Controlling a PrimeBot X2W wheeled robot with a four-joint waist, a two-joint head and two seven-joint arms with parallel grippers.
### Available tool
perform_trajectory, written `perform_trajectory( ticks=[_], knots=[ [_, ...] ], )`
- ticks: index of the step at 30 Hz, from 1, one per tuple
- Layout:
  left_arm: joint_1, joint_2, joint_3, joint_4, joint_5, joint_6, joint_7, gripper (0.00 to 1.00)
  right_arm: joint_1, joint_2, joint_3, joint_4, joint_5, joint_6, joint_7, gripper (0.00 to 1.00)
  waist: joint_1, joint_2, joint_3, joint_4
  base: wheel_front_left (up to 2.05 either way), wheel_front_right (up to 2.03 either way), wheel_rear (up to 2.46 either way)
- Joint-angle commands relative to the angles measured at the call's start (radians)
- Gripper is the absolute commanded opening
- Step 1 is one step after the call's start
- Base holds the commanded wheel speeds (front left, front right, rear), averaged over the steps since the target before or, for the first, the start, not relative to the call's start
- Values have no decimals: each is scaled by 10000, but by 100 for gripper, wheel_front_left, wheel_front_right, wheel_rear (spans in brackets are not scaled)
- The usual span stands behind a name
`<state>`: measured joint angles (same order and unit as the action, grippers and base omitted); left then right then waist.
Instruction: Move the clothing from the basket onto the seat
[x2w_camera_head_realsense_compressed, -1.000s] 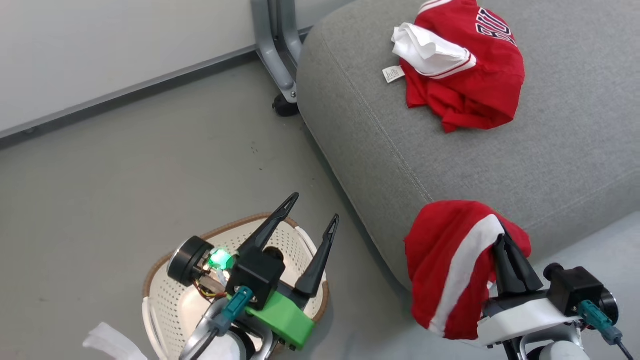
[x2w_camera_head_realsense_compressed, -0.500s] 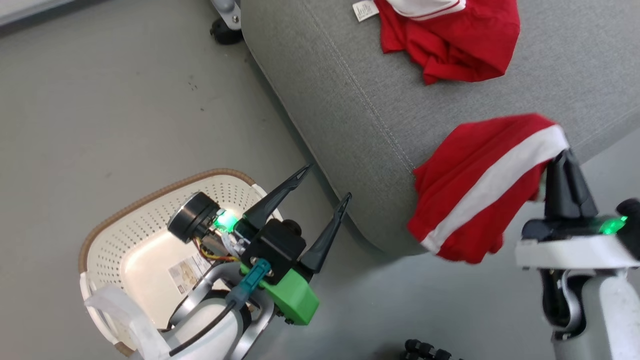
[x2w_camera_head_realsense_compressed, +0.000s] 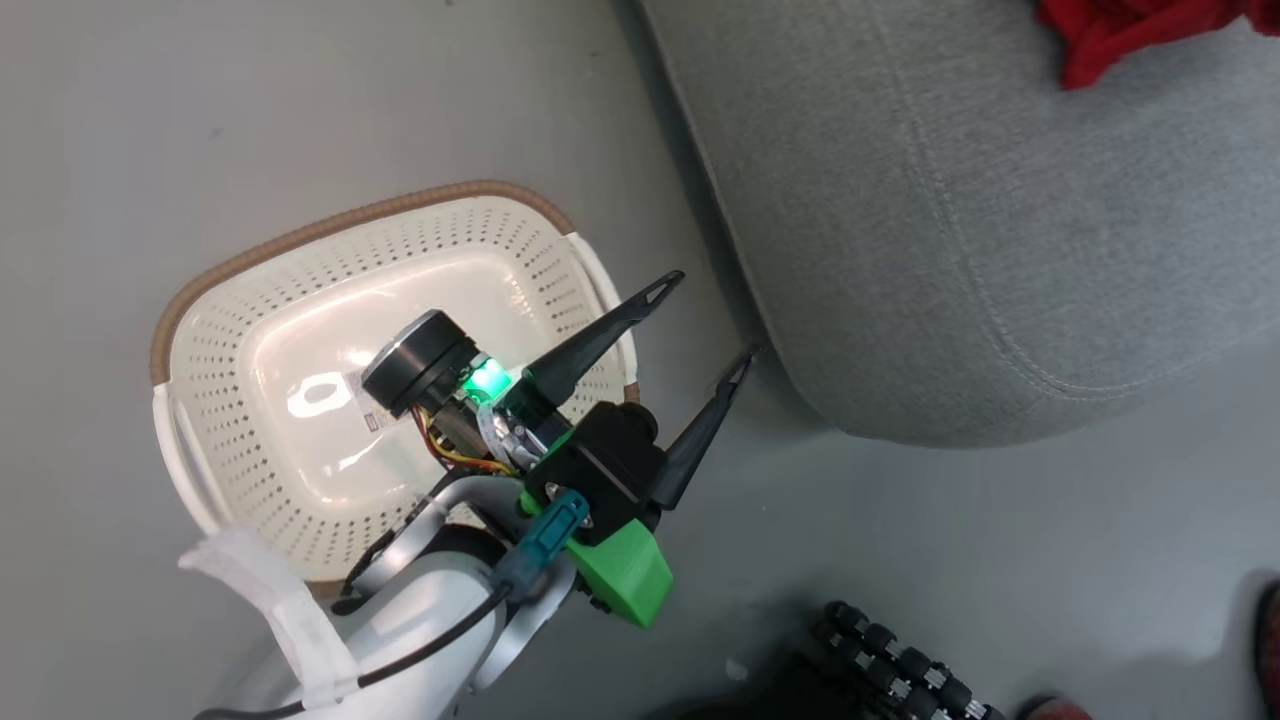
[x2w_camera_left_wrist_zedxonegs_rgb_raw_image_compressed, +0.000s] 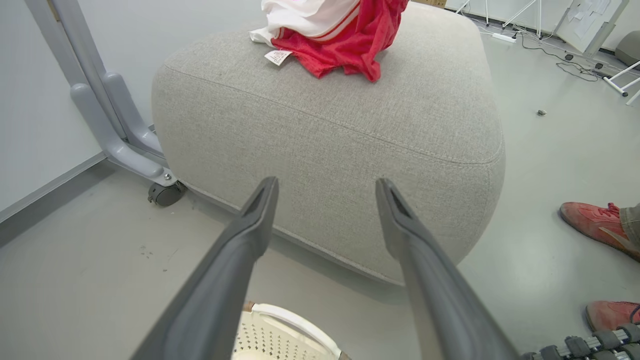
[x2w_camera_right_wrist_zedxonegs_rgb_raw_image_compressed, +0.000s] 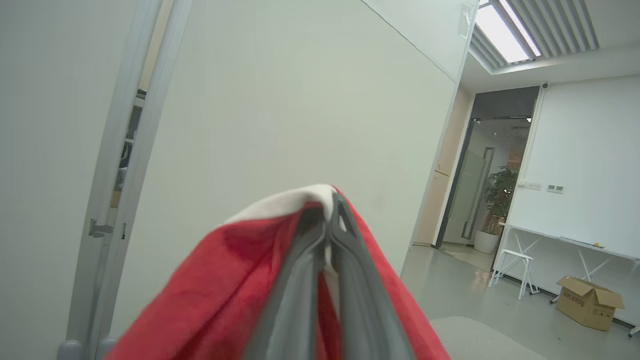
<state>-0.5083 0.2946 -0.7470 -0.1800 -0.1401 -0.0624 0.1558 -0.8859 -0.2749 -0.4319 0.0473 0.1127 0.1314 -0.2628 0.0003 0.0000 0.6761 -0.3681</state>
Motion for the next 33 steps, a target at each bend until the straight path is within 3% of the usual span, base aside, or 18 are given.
perform_trajectory(
  ticks=[1,4,9,10,11,17,22,28,33],
  knots=[
    [-258,-63,21,-20,-55,-27,-118,100,-325,-272,0,457,-188,-14,-30,0,-3,0,1051,1200,0,0,0],
    [-352,-120,78,37,-43,65,-293,100,-727,-495,124,1484,-704,-14,-30,0,-3,0,1117,1410,0,0,0],
    [-386,-173,171,108,-134,185,-533,100,-746,-267,-312,3236,-1139,-14,-31,0,-3,0,1122,1537,0,0,0],
    [-358,-171,182,127,-151,210,-568,100,-619,-144,-452,3525,-1288,-14,-31,84,-3,0,1080,1543,0,0,0],
    [-324,-175,196,137,-175,217,-628,100,-524,-72,-586,3621,-1453,-14,-31,100,-3,0,1039,1540,0,0,0],
    [-19,-197,380,331,-424,403,-1072,100,799,746,-909,3048,-1982,-14,-31,100,-3,0,462,1413,0,0,0],
    [422,-397,574,852,-790,664,-1740,100,2793,1531,-680,2089,-1814,-14,-31,100,-3,0,-661,1361,0,0,0],
    [1445,-836,1134,2035,-1495,1329,-3038,100,5304,1965,1147,1594,-1347,-14,-31,100,-3,0,-2420,1659,0,0,0],
    [2449,-1160,1540,3350,-2276,1513,-3787,100,6974,2121,3181,1585,-581,-14,-31,100,-3,0,-4066,2249,0,0,0]
  ],
)
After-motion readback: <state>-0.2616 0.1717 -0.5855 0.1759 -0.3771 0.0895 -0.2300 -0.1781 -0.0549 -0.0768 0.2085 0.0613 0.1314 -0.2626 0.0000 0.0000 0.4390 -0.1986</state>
